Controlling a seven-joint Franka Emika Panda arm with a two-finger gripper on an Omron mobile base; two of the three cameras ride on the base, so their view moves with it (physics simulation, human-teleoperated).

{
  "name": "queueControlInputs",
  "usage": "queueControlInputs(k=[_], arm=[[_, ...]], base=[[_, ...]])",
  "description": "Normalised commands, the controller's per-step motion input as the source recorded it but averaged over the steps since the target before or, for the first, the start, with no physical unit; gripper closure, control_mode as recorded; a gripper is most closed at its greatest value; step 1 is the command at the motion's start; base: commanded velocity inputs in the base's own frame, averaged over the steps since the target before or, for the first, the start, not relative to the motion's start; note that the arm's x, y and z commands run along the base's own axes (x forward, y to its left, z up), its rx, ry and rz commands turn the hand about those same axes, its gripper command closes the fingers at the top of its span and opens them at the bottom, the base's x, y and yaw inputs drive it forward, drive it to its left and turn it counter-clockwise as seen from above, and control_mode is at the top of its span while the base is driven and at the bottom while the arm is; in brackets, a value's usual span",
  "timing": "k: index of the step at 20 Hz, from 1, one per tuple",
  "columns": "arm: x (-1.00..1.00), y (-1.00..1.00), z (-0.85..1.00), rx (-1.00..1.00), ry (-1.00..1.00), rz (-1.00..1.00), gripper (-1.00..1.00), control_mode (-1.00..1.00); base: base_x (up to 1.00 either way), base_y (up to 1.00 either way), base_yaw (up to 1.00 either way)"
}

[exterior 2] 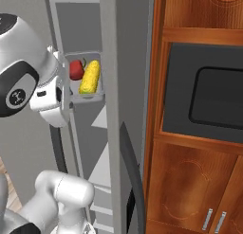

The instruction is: Take the bell pepper and corn out of the freezer and place them in the tupperware container on the counter. Then put the tupperware containing the vegetables back in the freezer.

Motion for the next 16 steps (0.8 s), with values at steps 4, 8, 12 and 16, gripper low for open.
queueControlInputs(k=[4, 8, 12, 16], arm=[[0.64, -0.01, 0.08, 0.07, -0.07, -0.03, 1.00, -1.00], [0.63, -0.12, 0.00, 0.08, -0.06, 0.00, 1.00, -1.00], [0.61, -0.04, 0.00, 0.06, -0.06, 0.03, 1.00, -1.00], [0.78, 0.00, 0.00, 0.02, 0.00, 0.01, 1.00, -1.00]], base=[[0.00, 0.00, 0.00], [0.00, 0.00, 0.00], [0.00, 0.00, 0.00], [0.00, 0.00, 0.00]])
